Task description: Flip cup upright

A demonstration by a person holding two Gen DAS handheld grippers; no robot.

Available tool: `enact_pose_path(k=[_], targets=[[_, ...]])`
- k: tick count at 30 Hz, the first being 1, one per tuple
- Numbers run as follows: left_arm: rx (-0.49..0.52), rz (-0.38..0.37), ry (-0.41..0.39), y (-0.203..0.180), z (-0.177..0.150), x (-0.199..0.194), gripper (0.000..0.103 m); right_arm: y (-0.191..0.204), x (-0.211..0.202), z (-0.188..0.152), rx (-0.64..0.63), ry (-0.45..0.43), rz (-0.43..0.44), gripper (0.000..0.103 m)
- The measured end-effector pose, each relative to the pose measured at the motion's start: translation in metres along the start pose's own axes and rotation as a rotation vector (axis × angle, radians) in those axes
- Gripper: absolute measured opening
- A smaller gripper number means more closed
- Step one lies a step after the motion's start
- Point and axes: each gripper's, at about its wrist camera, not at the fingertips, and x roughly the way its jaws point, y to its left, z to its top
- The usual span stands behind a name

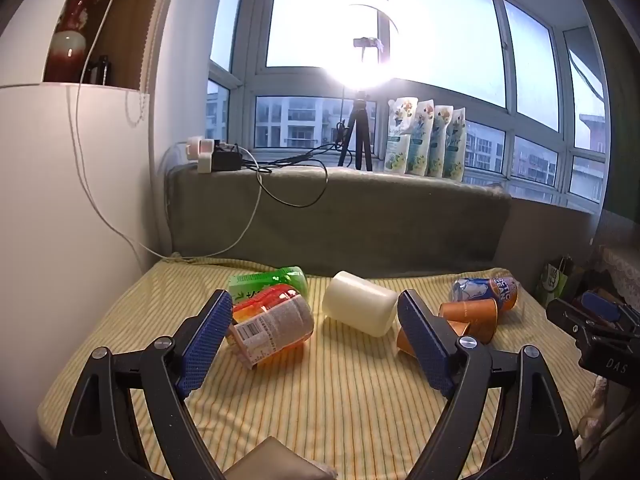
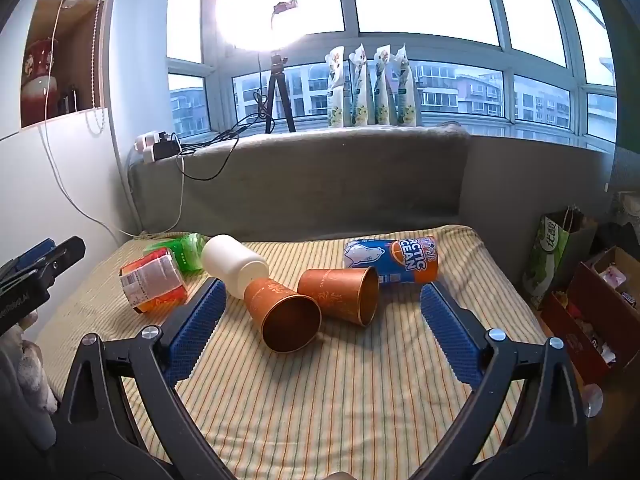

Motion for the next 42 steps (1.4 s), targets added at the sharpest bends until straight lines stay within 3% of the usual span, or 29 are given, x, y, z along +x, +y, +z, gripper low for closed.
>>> enact_pose_path(k=[42], targets=[[-0.046,-0.004,0.017,0.013,-0.010,0.003,0.085,0.012,0.006,0.001,-0.034,0.000,-0.016,0.100]])
